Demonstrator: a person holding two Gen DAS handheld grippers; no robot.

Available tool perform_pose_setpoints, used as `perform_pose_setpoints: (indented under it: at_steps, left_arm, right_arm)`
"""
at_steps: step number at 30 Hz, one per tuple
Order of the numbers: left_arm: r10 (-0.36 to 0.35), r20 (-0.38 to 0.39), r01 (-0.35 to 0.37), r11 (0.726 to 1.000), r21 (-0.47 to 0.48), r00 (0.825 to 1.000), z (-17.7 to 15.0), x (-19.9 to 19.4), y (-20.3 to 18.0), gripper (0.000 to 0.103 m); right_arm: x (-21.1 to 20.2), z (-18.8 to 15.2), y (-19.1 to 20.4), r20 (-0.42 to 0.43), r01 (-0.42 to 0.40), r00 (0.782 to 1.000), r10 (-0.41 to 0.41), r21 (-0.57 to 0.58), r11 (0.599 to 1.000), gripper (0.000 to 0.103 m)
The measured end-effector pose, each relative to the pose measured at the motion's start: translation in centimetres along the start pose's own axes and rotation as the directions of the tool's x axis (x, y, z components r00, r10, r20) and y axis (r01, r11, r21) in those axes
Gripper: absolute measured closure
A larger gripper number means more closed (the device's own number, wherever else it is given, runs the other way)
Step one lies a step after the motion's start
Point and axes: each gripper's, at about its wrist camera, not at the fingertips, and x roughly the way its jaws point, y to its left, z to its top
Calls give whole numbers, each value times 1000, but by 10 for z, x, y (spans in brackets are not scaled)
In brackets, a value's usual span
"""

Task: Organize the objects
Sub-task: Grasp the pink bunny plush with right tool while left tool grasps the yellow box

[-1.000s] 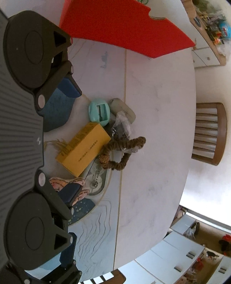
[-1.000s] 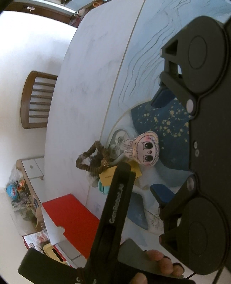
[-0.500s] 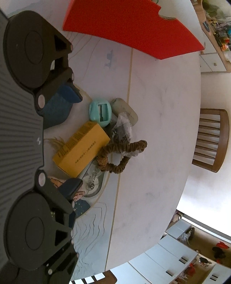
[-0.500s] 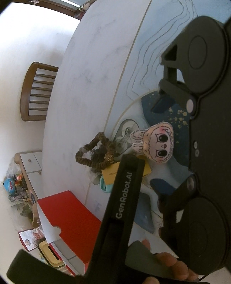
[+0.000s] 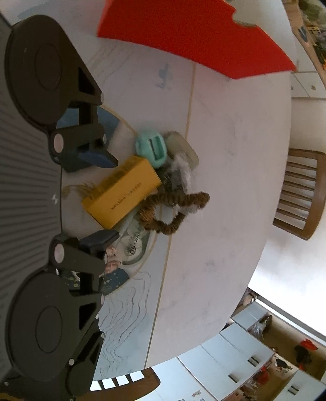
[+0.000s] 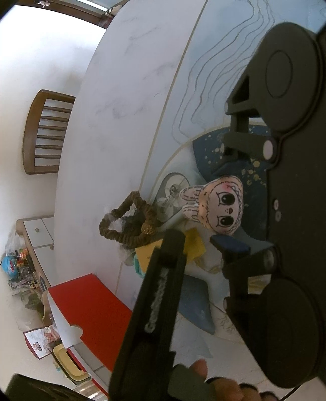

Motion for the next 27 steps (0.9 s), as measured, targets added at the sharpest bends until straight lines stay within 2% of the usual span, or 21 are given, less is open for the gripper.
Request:
perform_pose_setpoints:
  at_steps: [5,12,15,20,27]
  left_arm:
    - [26,3,-26,1000,12,1000,-1,-4,6,49]
    - [62,29,-64,996,63,998,6,4,-5,48]
    - [73,20,-74,996,47,997,10,7,-10,50]
    - [105,0,-105,994,-8,994,15,13,-11,47]
    - [138,-39,-140,990,-28,990,13,23,-6,47]
  right_arm:
    - [-3,-4,-4,-2,-9,1000,9,12,1000,54]
    - [-6,-8,-6,-7,-18,1000,18,20,1000,55]
    - [-7,-8,-7,-6,-20,1000,20,23,1000,55]
    - [-8,-6,-7,-2,-21,1000,22,23,1000,55]
    - [-9,-6,-5,-5,-16,1000,16,36,999,55]
